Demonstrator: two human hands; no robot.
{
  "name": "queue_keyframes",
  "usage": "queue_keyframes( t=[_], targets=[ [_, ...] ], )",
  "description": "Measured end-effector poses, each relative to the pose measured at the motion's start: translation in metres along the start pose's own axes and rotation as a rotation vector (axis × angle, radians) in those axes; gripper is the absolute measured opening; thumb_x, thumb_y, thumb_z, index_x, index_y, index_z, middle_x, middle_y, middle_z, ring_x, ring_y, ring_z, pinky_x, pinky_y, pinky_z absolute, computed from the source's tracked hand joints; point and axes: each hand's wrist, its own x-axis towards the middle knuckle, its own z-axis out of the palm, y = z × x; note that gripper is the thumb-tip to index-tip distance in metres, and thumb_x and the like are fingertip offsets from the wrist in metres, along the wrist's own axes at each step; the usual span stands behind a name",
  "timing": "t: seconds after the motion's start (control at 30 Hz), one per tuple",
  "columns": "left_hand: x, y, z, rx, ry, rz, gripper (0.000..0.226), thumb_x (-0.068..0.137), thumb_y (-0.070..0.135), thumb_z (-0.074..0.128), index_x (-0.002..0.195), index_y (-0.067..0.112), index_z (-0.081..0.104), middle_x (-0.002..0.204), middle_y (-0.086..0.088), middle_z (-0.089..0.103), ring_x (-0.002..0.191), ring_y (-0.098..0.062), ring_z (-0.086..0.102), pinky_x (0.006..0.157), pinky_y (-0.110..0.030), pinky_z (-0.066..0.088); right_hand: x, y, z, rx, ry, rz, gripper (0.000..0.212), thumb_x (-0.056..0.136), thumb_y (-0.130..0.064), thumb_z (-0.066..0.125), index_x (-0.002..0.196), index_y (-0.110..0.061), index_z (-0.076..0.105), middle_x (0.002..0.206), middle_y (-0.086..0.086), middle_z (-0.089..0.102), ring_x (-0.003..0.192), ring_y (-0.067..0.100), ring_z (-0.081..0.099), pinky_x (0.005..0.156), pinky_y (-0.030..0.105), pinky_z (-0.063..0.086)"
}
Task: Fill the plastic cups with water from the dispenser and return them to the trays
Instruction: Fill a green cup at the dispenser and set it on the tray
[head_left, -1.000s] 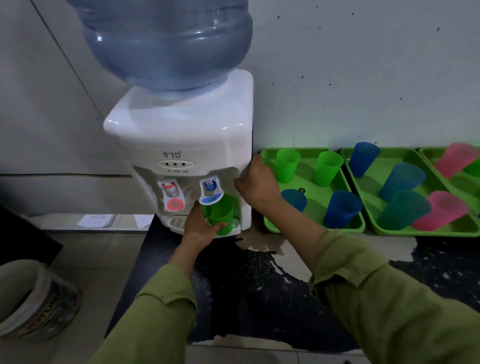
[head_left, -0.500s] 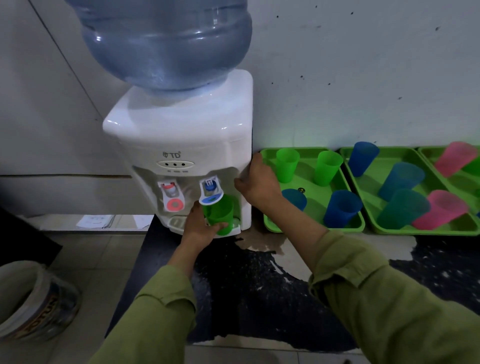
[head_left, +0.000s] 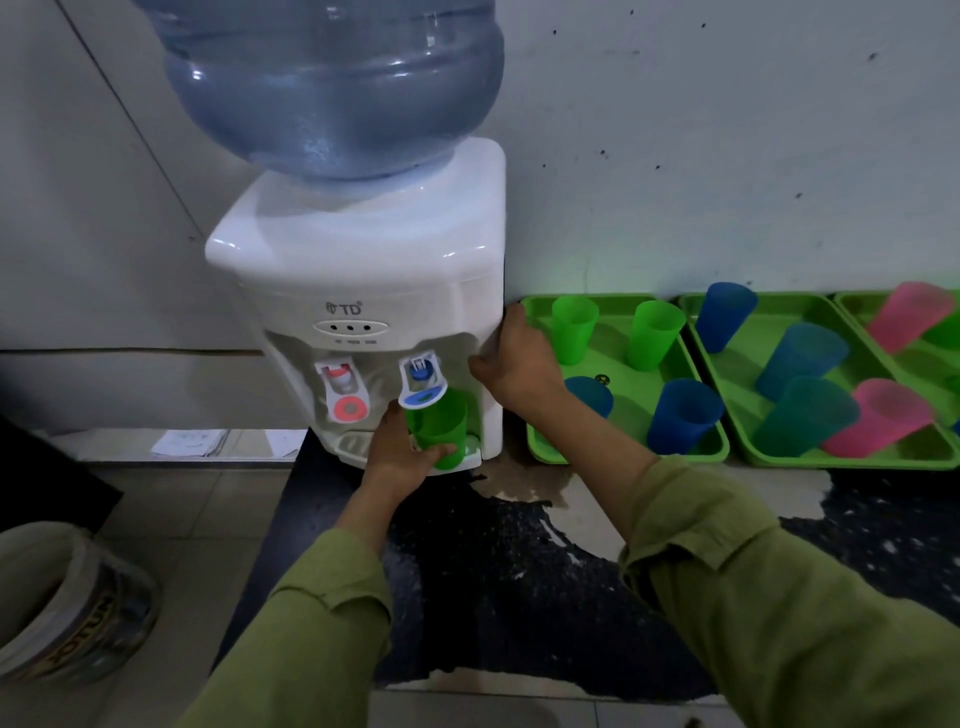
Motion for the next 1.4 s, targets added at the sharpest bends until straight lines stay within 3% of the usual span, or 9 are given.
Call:
queue_keyframes(
  t=[0.43,0.53,0.7,0.83,0.9,0.97,1.13,1.23,1.4],
  targets=[
    [-0.001,0.000,-0.003,0.020,-0.024,0.002,0.083,0.062,0.018,0.086,0.131,0.007,0.041,0.132,-0.013,0.051,0.122,-0.027,0.049,0.102,-0.040,0.042,-0.002,0.009,0.005,0.075,0.030,-0.032,0.048,0.080,-0.020,0.069,0.113,0.000,0.040,0.105,0.020,0.060,0.096,0.037,0.059,0.075,0.042,0.049],
    [-0.001,0.000,-0.002,-0.002,-0.020,0.004,0.083,0.063,0.016,0.085,0.132,0.008,0.040,0.134,-0.013,0.050,0.123,-0.027,0.048,0.102,-0.037,0.042,-0.011,0.011,0.009,0.075,0.129,-0.092,0.052,0.081,-0.028,0.068,0.117,-0.003,0.041,0.114,0.016,0.052,0.102,0.029,0.051,0.076,0.032,0.042],
    [0.000,0.000,-0.002,0.012,-0.021,0.011,0.086,0.063,0.017,0.085,0.134,0.007,0.038,0.137,-0.013,0.047,0.125,-0.028,0.046,0.104,-0.040,0.040,-0.022,0.000,-0.001,0.039,0.265,-0.090,0.041,0.087,-0.040,0.059,0.107,-0.007,0.045,0.096,0.006,0.054,0.081,0.018,0.049,0.061,0.027,0.030],
    [0.001,-0.002,-0.003,0.010,-0.032,0.002,0.082,0.062,0.015,0.085,0.131,0.006,0.041,0.132,-0.013,0.051,0.121,-0.028,0.050,0.098,-0.036,0.043,-0.019,-0.010,-0.002,-0.049,0.010,-0.076,0.036,0.089,-0.048,0.053,0.080,-0.013,0.056,0.071,0.001,0.056,0.068,0.018,0.054,0.056,0.027,0.035],
    [0.001,-0.001,-0.004,0.005,-0.042,-0.004,0.081,0.063,0.015,0.085,0.130,0.006,0.041,0.130,-0.014,0.053,0.119,-0.028,0.051,0.096,-0.034,0.044,-0.018,-0.015,0.002,-0.044,-0.186,-0.048,0.050,0.087,-0.051,0.054,0.055,-0.014,0.045,0.051,0.000,0.042,0.050,0.016,0.043,0.048,0.027,0.029],
    [0.002,-0.001,-0.004,-0.003,-0.049,-0.011,0.080,0.063,0.014,0.085,0.129,0.005,0.041,0.129,-0.014,0.053,0.118,-0.028,0.052,0.095,-0.032,0.044,-0.017,-0.018,0.006,0.025,-0.283,-0.024,0.056,0.085,-0.046,0.060,0.047,-0.014,0.035,0.044,0.001,0.031,0.043,0.015,0.032,0.046,0.029,0.023],
    [-0.002,0.002,-0.006,-0.036,-0.038,0.023,0.075,0.064,0.007,0.084,0.127,0.003,0.044,0.122,-0.010,0.055,0.109,-0.020,0.053,0.086,-0.020,0.041,-0.016,-0.012,0.013,0.142,-0.309,0.044,0.055,0.083,-0.029,0.067,0.044,-0.016,0.031,0.044,-0.002,0.028,0.042,0.012,0.027,0.045,0.028,0.021],
    [-0.005,0.003,-0.006,-0.099,-0.035,-0.001,0.067,0.065,-0.003,0.080,0.122,0.001,0.045,0.109,-0.002,0.053,0.098,-0.014,0.052,0.068,-0.003,0.041,-0.018,0.001,0.026,0.156,-0.279,0.094,0.051,0.081,-0.026,0.069,0.045,-0.015,0.035,0.046,0.000,0.033,0.044,0.012,0.032,0.045,0.027,0.025],
    [-0.004,0.000,-0.005,-0.100,-0.042,0.009,0.062,0.066,-0.001,0.080,0.118,0.006,0.044,0.108,-0.001,0.056,0.093,-0.013,0.055,0.063,-0.004,0.042,-0.015,0.013,0.051,0.048,-0.227,0.123,0.050,0.083,-0.033,0.066,0.045,-0.016,0.040,0.046,0.000,0.036,0.045,0.012,0.035,0.043,0.026,0.026]
  ],
)
